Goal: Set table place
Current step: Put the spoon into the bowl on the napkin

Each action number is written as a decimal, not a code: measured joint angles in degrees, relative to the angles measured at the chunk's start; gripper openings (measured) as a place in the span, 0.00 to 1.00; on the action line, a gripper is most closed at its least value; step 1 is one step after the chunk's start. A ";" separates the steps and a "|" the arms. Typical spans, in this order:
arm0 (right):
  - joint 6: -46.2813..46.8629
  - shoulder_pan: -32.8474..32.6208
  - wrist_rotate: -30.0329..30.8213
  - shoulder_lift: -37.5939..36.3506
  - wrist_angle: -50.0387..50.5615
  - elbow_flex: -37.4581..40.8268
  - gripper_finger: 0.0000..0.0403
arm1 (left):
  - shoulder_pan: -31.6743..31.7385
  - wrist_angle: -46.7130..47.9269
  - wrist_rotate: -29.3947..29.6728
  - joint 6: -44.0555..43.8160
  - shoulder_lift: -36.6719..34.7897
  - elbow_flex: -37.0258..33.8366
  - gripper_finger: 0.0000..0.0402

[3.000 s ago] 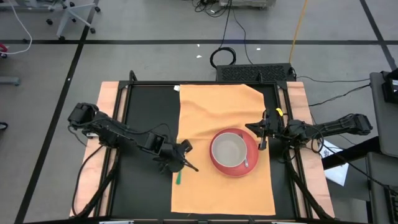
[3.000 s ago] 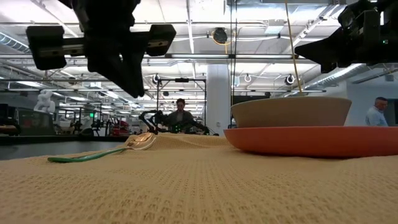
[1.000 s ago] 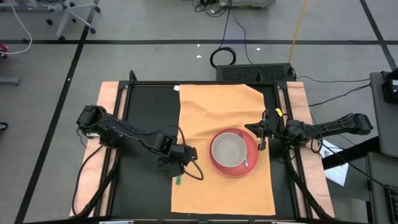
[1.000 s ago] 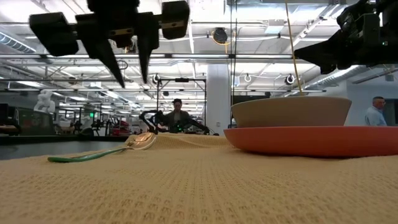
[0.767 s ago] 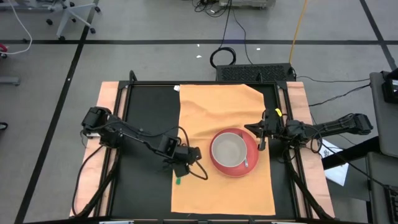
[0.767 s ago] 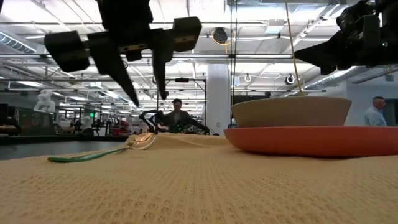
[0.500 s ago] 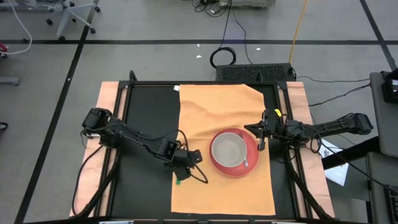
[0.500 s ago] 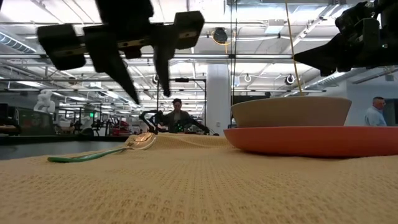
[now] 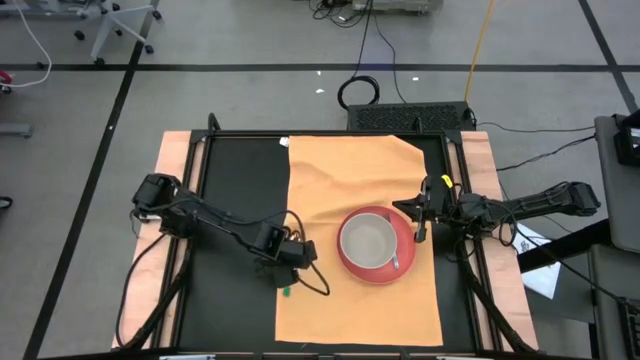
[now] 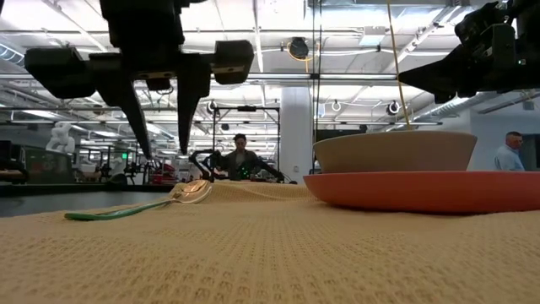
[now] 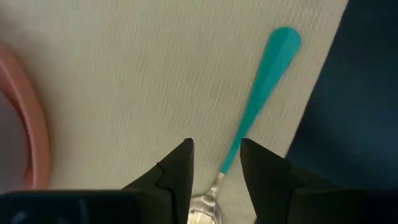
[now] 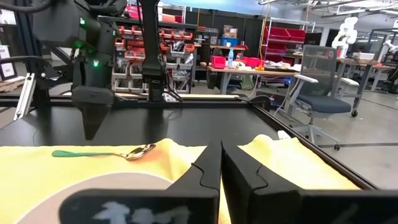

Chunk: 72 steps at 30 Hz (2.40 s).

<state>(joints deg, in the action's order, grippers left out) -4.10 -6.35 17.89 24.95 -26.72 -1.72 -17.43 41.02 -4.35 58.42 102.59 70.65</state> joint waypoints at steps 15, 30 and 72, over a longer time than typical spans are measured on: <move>0.23 0.00 0.01 0.11 -0.15 0.01 0.00 | -0.76 2.29 3.63 6.02 6.44 -0.02 0.33; -0.20 0.00 0.02 0.11 -0.17 0.00 0.00 | -0.76 1.81 4.99 10.90 6.42 1.12 0.33; -0.01 0.00 0.01 0.09 -0.49 0.01 0.00 | 0.72 2.17 0.27 7.52 7.26 2.95 0.33</move>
<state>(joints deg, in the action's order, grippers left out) -4.11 -6.35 17.90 25.04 -27.21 -1.71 -16.71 43.19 -4.08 65.94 109.85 73.60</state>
